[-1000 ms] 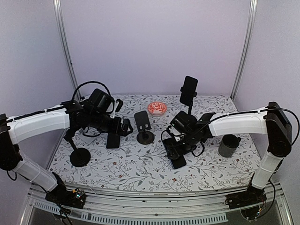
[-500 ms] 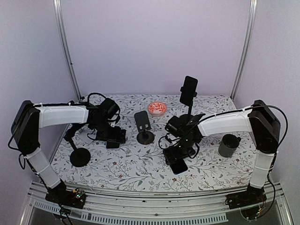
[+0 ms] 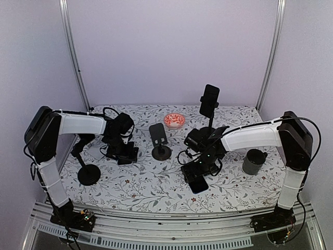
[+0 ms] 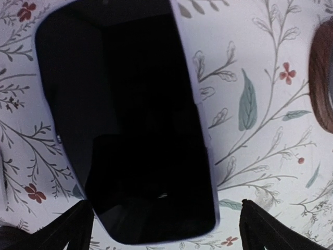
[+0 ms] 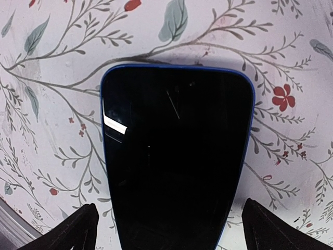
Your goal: Place the phone on the phone stand
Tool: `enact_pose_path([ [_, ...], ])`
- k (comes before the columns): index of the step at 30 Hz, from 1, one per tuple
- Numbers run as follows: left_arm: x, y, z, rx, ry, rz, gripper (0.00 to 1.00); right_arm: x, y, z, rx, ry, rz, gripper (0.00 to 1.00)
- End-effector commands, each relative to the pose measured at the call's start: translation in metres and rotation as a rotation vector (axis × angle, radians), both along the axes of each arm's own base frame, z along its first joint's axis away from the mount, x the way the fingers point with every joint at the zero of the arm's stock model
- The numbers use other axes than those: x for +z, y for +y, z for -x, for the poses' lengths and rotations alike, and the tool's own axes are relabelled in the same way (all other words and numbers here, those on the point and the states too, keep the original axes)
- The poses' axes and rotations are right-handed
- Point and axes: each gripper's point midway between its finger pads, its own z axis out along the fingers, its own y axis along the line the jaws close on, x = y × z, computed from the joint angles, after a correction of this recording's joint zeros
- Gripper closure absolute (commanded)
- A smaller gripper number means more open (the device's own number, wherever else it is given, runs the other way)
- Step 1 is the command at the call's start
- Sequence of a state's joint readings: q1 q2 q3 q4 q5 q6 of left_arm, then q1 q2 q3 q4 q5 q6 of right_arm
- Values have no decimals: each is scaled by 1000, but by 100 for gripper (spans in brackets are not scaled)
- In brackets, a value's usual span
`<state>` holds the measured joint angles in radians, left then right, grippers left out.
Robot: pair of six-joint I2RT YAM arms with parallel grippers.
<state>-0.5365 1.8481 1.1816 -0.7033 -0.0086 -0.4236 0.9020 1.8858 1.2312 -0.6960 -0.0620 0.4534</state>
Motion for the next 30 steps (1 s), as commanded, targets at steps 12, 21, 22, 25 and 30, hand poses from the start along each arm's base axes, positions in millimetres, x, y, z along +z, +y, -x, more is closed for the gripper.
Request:
enact_pose_path([
  [12,-27,29,0,110,132,-121,1,6,-11,7,-39,-9,-27,1],
  [21,0,23,-14,128,75,-80,1,4,-4,3,-23,-14,-39,1],
  [22,-4,22,-12,123,91,-78,1,5,-3,2,-20,-16,-41,1],
  [25,-23,20,-2,108,156,-80,2,7,-1,-1,-13,-26,-38,1],
  [30,-32,20,3,104,181,-72,4,8,-2,-1,-15,-32,-39,1],
])
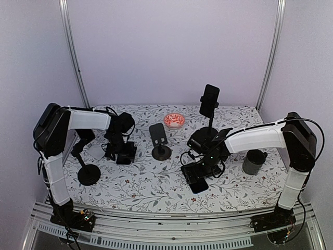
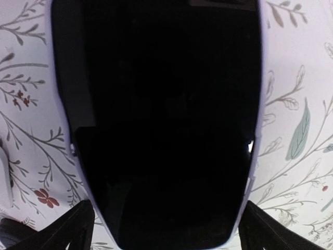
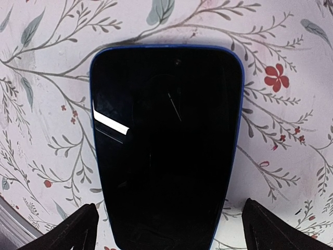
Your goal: Place the phone on the phone stand
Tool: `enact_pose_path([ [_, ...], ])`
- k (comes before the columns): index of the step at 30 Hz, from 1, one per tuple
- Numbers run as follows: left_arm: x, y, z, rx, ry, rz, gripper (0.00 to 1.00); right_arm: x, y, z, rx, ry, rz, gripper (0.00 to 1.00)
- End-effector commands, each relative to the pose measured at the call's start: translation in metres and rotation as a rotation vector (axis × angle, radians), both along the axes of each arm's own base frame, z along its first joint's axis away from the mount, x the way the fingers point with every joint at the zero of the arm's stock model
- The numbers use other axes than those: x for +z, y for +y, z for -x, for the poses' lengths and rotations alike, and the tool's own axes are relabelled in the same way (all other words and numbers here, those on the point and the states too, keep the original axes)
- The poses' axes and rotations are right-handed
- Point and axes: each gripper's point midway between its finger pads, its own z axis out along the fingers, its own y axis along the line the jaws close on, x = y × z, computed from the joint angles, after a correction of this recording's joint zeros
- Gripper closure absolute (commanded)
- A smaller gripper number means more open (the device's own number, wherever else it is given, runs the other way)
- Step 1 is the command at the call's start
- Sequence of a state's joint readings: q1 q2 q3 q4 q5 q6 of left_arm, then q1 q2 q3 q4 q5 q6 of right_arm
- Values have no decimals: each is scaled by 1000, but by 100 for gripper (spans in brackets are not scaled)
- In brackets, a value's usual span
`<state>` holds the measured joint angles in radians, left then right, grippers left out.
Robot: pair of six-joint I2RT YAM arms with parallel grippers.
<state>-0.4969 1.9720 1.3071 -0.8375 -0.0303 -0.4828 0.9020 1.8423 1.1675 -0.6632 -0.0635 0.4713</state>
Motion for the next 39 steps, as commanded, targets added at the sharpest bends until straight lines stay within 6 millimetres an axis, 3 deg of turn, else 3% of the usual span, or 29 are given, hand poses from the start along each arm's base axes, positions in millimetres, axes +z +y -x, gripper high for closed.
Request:
enact_pose_path([
  [1,-18,2,11,6,74,12,5,9,5,-8,0,-30,-25,1],
  [6,-19,-1,13,6,83,36,18,10,2,-6,-10,-33,-25,1],
  [11,-15,-2,17,18,71,59,40,15,3,-9,-6,-49,-28,1],
  [15,-1,-4,22,25,40,102,68,25,5,-14,6,-76,-29,1],
  [19,15,0,25,38,-15,123,100,51,13,-26,20,-125,-44,1],
  [26,70,-3,15,37,-249,191,100,106,35,-40,52,-207,-153,1],
  [31,113,-11,11,11,-446,238,100,168,65,-57,74,-322,-326,3],
  [35,147,-27,12,-18,-575,299,100,220,88,-67,89,-435,-499,9],
  [39,179,-50,14,-69,-685,352,100,253,106,-74,104,-510,-630,15],
])
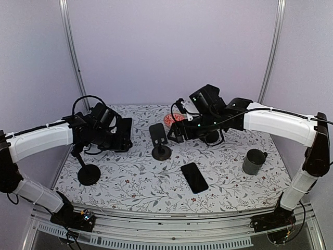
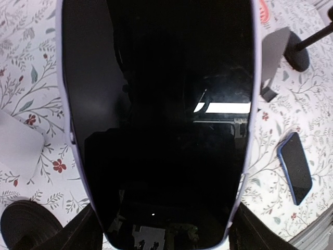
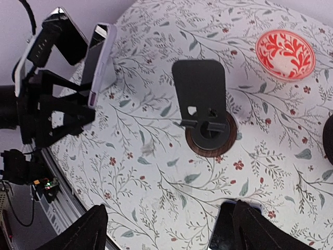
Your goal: Place the phone on the phone stand
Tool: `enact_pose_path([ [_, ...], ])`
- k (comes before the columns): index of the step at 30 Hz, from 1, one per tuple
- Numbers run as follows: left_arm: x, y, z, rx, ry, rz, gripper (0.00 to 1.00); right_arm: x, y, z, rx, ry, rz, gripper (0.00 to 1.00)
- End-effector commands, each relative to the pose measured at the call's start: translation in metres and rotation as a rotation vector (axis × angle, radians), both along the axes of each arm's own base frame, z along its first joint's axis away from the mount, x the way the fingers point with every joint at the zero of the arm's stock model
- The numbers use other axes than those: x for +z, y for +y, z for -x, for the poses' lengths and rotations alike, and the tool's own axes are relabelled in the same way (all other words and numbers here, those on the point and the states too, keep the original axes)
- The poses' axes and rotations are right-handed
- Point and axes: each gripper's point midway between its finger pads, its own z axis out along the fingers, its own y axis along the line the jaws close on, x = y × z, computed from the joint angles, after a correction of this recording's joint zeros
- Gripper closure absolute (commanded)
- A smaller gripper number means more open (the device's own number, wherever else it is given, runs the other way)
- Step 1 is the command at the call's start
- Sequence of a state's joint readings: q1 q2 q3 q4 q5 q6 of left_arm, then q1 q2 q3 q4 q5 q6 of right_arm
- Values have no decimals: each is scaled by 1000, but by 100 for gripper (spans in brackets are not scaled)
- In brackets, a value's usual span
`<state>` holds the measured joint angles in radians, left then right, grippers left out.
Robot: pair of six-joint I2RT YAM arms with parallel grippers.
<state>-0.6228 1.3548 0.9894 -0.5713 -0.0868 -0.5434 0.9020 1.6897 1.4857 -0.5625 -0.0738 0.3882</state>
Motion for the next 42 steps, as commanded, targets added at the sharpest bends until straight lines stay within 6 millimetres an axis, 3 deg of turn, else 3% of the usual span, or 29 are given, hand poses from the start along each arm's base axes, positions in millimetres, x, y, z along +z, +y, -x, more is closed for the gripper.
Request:
enact_pose_path([
  [1,52,-30,-13,-29,-212,86,100,66,29,-13,45,-136,-217,17],
  [5,78,-53,-10,-76,-291,121,100,78,53,-15,105,-137,-293,21],
  [10,100,-77,-5,-124,-352,166,100,86,68,-21,125,-144,-351,24],
  [22,125,-110,9,-209,-424,213,100,67,86,-25,147,-91,-370,35],
  [26,127,-117,11,-227,-432,214,100,66,90,-24,165,-86,-386,51],
  [30,129,-123,10,-239,-445,208,98,68,94,-23,179,-87,-405,84],
  [32,127,-125,10,-252,-447,200,69,68,93,-23,179,-90,-406,100],
  [35,120,-120,6,-224,-449,165,6,69,88,-26,171,-107,-396,100],
  [38,118,-117,7,-249,-463,136,1,73,74,-29,164,-133,-384,100],
  [42,133,-119,24,-380,-504,145,1,70,52,-28,207,-166,-354,100],
])
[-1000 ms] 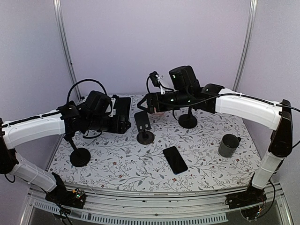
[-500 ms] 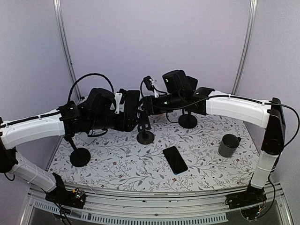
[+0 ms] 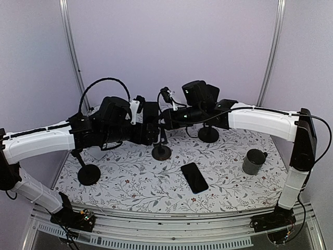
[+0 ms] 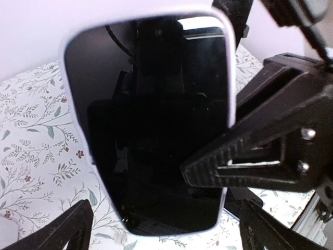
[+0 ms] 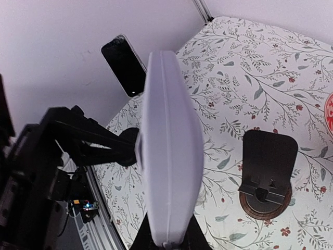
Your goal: Place the phone on the phone stand
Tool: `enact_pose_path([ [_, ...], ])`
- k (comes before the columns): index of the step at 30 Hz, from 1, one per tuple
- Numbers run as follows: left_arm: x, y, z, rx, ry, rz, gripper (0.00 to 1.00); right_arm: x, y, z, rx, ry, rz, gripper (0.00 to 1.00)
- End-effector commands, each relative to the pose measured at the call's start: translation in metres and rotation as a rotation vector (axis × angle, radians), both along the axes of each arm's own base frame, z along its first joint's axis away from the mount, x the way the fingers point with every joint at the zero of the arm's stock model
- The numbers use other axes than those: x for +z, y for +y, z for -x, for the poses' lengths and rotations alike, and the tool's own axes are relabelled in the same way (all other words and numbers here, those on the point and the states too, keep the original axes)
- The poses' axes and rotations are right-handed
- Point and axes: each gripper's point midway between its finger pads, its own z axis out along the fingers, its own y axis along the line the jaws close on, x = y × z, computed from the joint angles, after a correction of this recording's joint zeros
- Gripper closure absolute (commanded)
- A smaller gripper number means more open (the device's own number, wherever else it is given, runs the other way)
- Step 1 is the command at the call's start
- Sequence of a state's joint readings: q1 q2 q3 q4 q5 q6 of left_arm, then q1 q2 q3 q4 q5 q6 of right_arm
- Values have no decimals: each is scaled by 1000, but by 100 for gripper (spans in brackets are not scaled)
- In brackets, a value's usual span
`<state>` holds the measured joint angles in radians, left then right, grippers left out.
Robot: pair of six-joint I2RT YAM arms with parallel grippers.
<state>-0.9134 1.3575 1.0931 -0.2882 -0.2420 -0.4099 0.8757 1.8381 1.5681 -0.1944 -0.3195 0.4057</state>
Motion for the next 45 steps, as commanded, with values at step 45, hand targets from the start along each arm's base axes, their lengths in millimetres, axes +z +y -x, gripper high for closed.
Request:
enact_pose_path([
  [45,35,-43,-39,9,155,173,1,13,-32,15,97,-124,20,100],
])
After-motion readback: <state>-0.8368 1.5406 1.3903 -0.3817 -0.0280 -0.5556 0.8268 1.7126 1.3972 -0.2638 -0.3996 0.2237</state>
